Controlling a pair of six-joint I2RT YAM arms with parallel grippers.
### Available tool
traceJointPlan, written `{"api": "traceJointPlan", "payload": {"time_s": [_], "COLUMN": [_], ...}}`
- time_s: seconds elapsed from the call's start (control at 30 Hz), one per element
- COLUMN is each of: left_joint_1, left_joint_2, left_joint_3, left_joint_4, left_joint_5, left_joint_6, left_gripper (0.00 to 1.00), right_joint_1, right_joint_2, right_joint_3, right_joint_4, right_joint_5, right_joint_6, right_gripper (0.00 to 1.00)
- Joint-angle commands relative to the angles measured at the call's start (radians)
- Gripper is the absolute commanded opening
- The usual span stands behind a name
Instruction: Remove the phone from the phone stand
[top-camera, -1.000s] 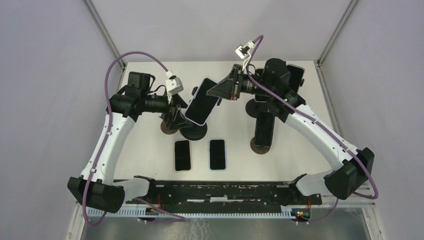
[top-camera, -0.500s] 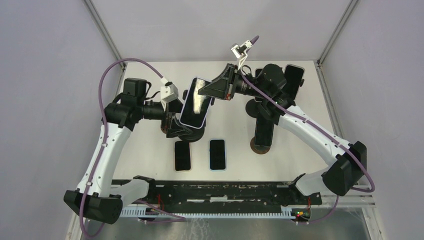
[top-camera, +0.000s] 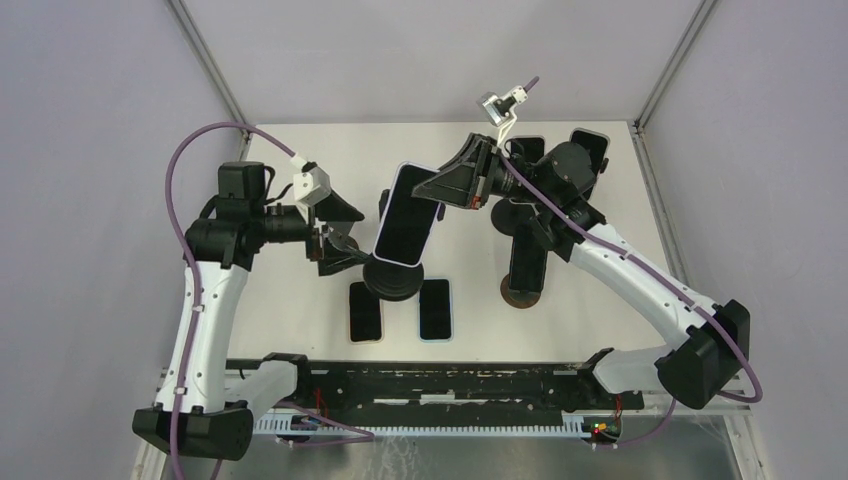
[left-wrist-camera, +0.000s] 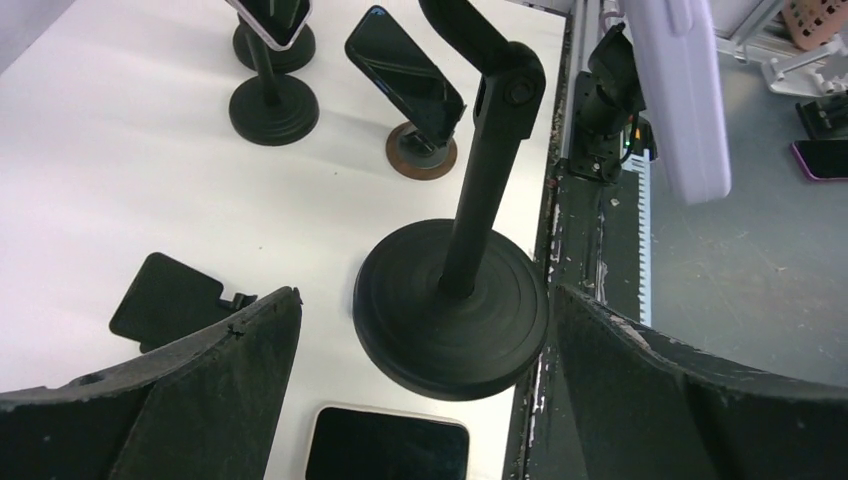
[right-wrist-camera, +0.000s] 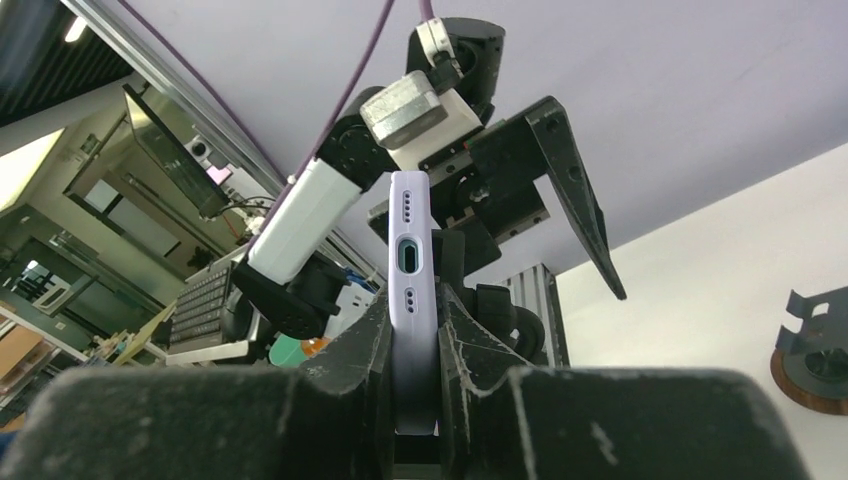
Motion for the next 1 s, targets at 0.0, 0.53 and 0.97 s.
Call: {"api": "traceJointPlan", "payload": {"time_s": [0.0, 0.53, 0.97], "left_joint_1": [0.006, -0.033, -0.078], "left_joint_2": [0.004, 0.031, 0.119], "left_joint_3": [-0.011, -0.048, -0.021], "left_joint_4": [0.032, 0.187, -0.099], "left_joint_5": [0.087, 0.203, 0.250], "left_joint_6": [-0.005, -0.163, 0.115], "left_gripper": [1.00, 0.99, 0.56], "right_joint_1": [-0.001, 0.096, 0.135], "right_joint_2": [-0.051, 0.099, 0.169], "right_joint_3": [0.023, 0.126, 0.113], "right_joint_4": [0.255, 0.430, 0.553], "right_joint_5": [0.038, 0.121, 0.162], "right_joint_6": [0.109, 0.182, 0.235], "right_gripper": [0.00, 0.00, 0.00]}}
